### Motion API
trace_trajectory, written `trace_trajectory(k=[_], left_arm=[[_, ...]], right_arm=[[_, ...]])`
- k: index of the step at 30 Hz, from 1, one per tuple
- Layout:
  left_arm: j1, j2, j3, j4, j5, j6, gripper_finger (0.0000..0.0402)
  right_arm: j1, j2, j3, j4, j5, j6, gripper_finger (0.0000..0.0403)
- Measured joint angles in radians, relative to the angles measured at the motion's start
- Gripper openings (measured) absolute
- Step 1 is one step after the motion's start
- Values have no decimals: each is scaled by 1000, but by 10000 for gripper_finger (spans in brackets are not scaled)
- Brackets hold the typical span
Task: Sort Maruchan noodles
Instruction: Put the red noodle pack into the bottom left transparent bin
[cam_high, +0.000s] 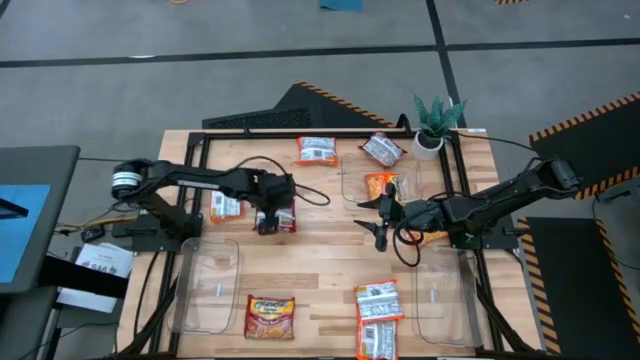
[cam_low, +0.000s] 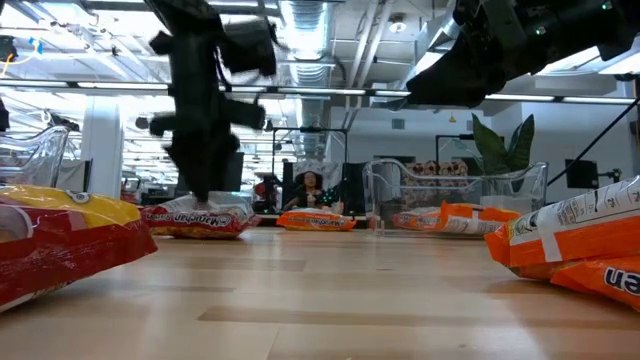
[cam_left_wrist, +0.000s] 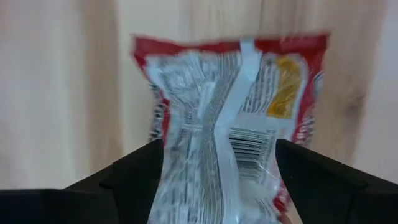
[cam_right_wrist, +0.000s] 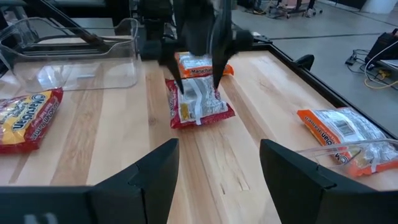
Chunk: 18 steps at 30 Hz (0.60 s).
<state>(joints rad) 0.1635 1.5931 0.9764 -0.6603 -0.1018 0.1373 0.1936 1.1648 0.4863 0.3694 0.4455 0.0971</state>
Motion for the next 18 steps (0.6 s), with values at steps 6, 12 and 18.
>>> trace_trajectory(k=[6, 12, 18], left_arm=[[0, 155, 29, 40, -36, 28, 298], [-2, 143, 21, 80, -107, -32, 224], [15, 118, 10, 37, -169, -56, 21]], right_arm=[[-1, 0, 0, -2, 1, 0, 248], [-1, 0, 0, -3, 1, 0, 248], [-1, 0, 0, -1, 1, 0, 248]])
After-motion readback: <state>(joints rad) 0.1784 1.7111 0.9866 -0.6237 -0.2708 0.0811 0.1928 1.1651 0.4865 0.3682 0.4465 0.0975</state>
